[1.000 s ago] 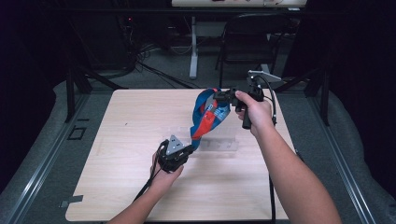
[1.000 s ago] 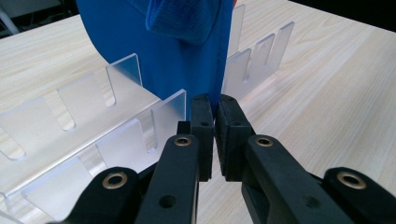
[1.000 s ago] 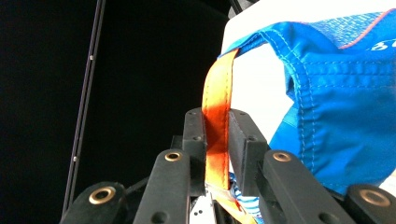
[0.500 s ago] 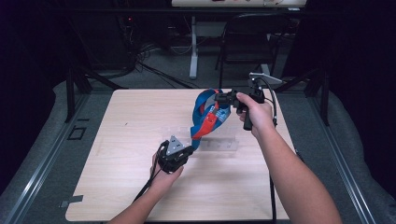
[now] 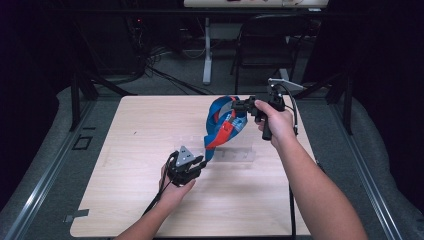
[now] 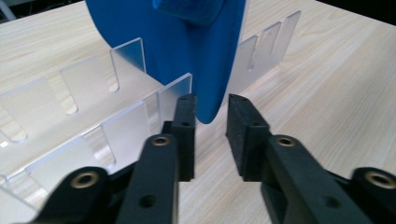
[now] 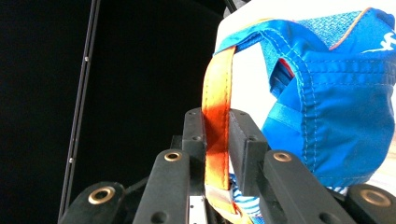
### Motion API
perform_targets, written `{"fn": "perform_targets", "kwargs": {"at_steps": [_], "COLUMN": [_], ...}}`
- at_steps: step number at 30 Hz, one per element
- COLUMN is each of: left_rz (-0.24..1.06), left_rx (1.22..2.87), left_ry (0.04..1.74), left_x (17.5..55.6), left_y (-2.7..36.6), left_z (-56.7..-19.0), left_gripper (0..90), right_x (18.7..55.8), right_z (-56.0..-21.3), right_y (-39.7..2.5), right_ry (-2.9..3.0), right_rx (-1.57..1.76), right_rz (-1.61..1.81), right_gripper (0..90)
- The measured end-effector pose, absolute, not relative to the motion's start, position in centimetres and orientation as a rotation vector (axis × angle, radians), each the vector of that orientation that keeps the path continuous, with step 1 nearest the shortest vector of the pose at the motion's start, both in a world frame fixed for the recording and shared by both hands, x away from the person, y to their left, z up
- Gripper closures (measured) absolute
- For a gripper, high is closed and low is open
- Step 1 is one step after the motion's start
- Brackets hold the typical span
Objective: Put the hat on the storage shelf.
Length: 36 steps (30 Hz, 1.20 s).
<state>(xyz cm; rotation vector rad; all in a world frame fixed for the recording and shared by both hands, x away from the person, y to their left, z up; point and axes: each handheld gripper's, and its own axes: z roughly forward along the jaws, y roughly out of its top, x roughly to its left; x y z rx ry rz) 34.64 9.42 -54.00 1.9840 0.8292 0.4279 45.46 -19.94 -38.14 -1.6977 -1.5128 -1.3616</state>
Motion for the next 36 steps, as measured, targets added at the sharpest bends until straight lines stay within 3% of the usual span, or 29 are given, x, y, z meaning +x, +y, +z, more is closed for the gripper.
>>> {"fn": "perform_targets", "kwargs": {"at_steps": [10, 36], "left_rz": [0.427, 0.42], "left_rx": [1.983, 1.968], "left_ry": [0.853, 0.904], "left_x": [34.3, 33.3], "left_y": [9.9, 14.0], "left_z": [-54.1, -53.1], "left_gripper": [57.5, 51.0], "right_x": [45.5, 42.3], "right_z": [-38.2, -39.0], "right_y": [-20.3, -23.4], "right_ry": [-1.534, -1.719], "right_rx": [-1.725, -1.875], "right_rz": [-1.362, -1.319], "right_gripper": [71.3, 59.7]}}
